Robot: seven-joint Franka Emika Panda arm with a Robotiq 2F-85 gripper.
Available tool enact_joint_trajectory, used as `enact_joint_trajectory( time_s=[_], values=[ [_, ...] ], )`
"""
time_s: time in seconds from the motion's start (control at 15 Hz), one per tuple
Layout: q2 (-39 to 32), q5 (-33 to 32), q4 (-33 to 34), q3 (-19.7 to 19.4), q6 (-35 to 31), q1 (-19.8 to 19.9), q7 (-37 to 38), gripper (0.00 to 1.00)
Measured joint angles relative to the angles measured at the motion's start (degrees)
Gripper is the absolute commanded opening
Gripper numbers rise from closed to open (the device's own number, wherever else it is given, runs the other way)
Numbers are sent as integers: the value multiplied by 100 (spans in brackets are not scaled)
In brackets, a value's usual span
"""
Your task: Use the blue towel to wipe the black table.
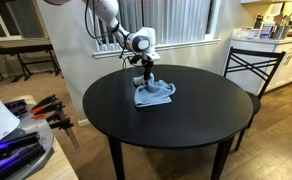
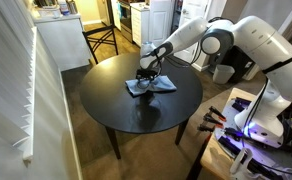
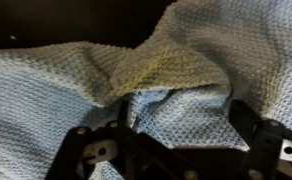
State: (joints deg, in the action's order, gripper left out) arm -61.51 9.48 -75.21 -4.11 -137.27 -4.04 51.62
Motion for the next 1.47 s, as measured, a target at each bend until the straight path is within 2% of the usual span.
enact_joint_trajectory(
  time_s=[0.07, 0.13, 0.2, 0.53, 0.93, 1.0, 1.13, 1.27, 1.47],
  values=[
    [-123, 8, 142, 0, -39, 2, 56, 100],
    [-233, 9, 279, -1, -53, 9, 99, 75],
    [-334, 9, 414, -6, -54, 13, 129, 74],
    [-642, 9, 929, -6, -39, 40, 134, 41],
    [-839, 12, 1380, 14, 21, 99, 138, 6],
    [-870, 12, 1445, 12, 27, 109, 140, 9],
    [-955, 12, 1594, 1, 30, 153, 166, 6],
    [-1069, 12, 1797, -140, 25, 216, 402, 8],
    [-1221, 16, 2017, -335, -36, 515, 867, 8]
  ],
)
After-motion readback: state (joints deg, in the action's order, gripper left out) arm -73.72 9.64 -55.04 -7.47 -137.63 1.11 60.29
